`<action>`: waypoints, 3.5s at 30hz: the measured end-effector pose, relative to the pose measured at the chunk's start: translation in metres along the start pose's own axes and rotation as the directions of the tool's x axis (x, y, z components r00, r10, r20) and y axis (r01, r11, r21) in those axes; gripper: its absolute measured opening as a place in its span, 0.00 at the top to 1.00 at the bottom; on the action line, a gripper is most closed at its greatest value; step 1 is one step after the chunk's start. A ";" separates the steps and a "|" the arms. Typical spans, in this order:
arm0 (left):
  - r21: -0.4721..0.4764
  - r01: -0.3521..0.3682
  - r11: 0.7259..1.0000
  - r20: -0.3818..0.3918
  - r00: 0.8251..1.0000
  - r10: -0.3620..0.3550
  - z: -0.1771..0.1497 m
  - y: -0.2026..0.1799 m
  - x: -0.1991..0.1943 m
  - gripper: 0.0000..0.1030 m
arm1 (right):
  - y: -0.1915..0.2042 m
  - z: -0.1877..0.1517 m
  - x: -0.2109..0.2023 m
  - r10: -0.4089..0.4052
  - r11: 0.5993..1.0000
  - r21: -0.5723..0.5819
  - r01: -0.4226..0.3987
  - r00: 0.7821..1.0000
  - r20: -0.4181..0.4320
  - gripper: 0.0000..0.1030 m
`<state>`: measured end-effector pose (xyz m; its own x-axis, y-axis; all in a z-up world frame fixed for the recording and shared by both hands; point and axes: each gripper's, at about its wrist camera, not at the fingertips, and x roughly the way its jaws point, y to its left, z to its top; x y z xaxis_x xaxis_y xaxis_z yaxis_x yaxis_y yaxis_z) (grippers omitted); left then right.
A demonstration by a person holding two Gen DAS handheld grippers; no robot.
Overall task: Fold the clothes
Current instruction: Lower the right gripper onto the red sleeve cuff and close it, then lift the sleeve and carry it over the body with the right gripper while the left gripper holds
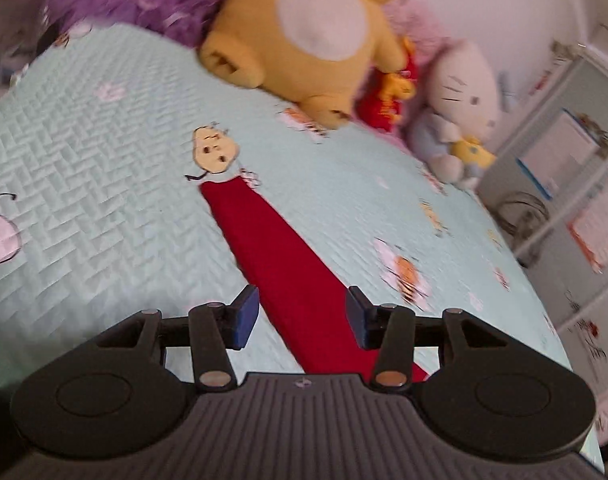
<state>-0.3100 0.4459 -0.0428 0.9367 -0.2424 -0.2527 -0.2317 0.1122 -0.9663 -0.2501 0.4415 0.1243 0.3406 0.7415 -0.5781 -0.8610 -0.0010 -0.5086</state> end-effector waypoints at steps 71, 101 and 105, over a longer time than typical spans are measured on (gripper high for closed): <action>0.022 0.037 0.999 -0.059 0.998 -0.036 -0.033 -0.016 -0.030 0.63 | -0.199 -0.165 -0.062 -0.242 0.106 0.981 -0.165 0.952 0.186 0.95; 0.365 -0.319 0.875 0.022 0.942 0.334 -0.023 -0.044 -0.006 0.44 | -0.261 -0.190 -0.150 -0.267 0.371 0.903 -0.214 0.907 0.325 0.95; 0.323 -0.288 0.901 0.001 0.953 0.304 -0.017 -0.042 -0.011 0.47 | -0.254 -0.202 -0.158 -0.257 0.335 0.910 -0.246 0.905 0.339 0.95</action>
<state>-0.3153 0.4280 -0.0007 0.8220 -0.1962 -0.5347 -0.3937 0.4826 -0.7824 -0.0092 0.1893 0.2158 0.4012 0.8989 -0.1762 -0.7158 0.4277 0.5520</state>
